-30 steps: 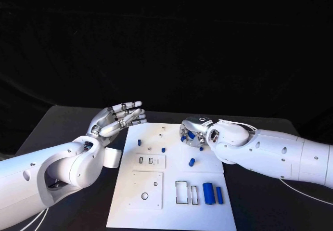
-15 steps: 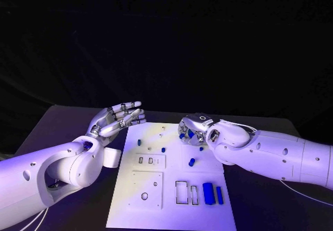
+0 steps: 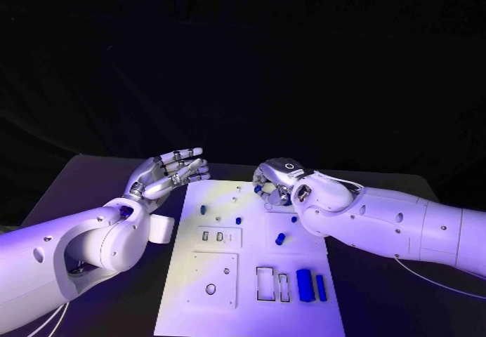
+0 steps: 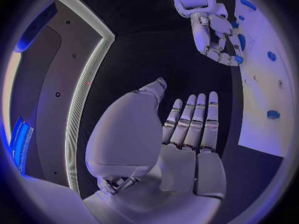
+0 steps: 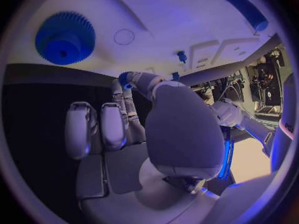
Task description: Assemble the parts on the task board
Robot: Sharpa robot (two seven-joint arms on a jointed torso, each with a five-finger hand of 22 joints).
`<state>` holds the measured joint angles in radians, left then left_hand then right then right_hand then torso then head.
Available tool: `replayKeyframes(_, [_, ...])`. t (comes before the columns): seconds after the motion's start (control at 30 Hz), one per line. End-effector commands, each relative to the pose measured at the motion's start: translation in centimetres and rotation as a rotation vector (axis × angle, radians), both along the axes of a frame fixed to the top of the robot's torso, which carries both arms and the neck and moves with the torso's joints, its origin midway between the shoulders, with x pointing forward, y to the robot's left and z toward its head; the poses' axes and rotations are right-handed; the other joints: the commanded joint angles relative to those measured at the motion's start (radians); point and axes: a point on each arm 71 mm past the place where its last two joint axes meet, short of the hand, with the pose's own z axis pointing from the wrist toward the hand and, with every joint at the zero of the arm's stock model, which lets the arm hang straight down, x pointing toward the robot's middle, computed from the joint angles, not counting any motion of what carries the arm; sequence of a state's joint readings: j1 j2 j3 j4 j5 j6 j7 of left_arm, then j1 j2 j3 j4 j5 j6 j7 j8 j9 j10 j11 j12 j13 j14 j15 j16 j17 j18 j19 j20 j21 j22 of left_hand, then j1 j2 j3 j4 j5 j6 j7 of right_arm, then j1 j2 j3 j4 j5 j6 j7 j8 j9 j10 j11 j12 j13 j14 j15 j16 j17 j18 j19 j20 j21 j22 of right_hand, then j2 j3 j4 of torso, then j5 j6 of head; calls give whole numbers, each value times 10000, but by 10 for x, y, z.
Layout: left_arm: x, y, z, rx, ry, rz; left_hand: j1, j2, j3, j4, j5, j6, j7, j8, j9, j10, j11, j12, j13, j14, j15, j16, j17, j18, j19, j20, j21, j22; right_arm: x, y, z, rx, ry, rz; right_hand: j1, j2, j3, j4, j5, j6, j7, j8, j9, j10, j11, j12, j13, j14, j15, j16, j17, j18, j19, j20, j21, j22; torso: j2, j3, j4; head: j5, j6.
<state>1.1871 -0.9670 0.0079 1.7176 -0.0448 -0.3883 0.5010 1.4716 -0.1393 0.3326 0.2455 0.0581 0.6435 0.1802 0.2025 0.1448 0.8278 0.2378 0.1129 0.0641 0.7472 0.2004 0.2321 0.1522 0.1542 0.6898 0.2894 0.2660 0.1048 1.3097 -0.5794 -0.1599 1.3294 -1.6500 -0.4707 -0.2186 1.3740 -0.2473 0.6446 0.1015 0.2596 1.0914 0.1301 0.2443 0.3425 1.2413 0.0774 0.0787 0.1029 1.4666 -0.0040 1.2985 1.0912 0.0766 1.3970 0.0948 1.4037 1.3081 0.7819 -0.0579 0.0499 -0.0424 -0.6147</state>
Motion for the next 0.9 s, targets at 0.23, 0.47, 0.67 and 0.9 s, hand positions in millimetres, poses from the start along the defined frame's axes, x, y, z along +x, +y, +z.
replayKeyframes(0.23, [1,-2,4,-83,-227,-178,72,-42,24,-32,-34,24,1103,-29,-5,14,38,-64,-6,33,54,-47,-5,82,44,13,-66,-15,3,16,2,251,-215,54,-91,25,42,-96,31,-82,43,47,228,92,-70,-69,-2,179,-49,59,-10,-159,78,31,35,63,42,-28,71,5,-45])
replayKeyframes(0.47, [4,3,5,-40,-280,-62,72,-39,33,-37,-34,56,1102,-22,1,26,37,-69,-4,39,54,-49,-4,77,35,13,-76,-24,6,22,3,348,-291,30,-106,24,54,-109,31,-108,50,49,247,80,-63,-80,-1,178,-44,64,-12,-156,69,34,28,53,63,-39,94,-6,-57])
replayKeyframes(0.67, [5,4,7,-34,-330,-43,73,-31,54,-49,-35,97,1096,-13,8,60,29,-75,1,88,44,-33,5,82,52,8,-77,-34,8,26,3,374,-337,32,-122,20,65,-125,30,-136,59,49,266,67,-57,-90,1,179,-39,72,-8,-154,63,37,22,46,87,-57,107,-8,-58])
replayKeyframes(0.9, [6,3,9,-45,-377,-73,72,-31,59,-53,-35,92,1095,-16,6,68,27,-77,2,104,41,-28,7,86,61,7,-75,-36,10,32,2,320,-311,79,-135,18,76,-140,29,-159,66,53,284,56,-50,-98,2,177,-33,73,-18,-153,58,41,19,44,112,-56,120,-20,-83])
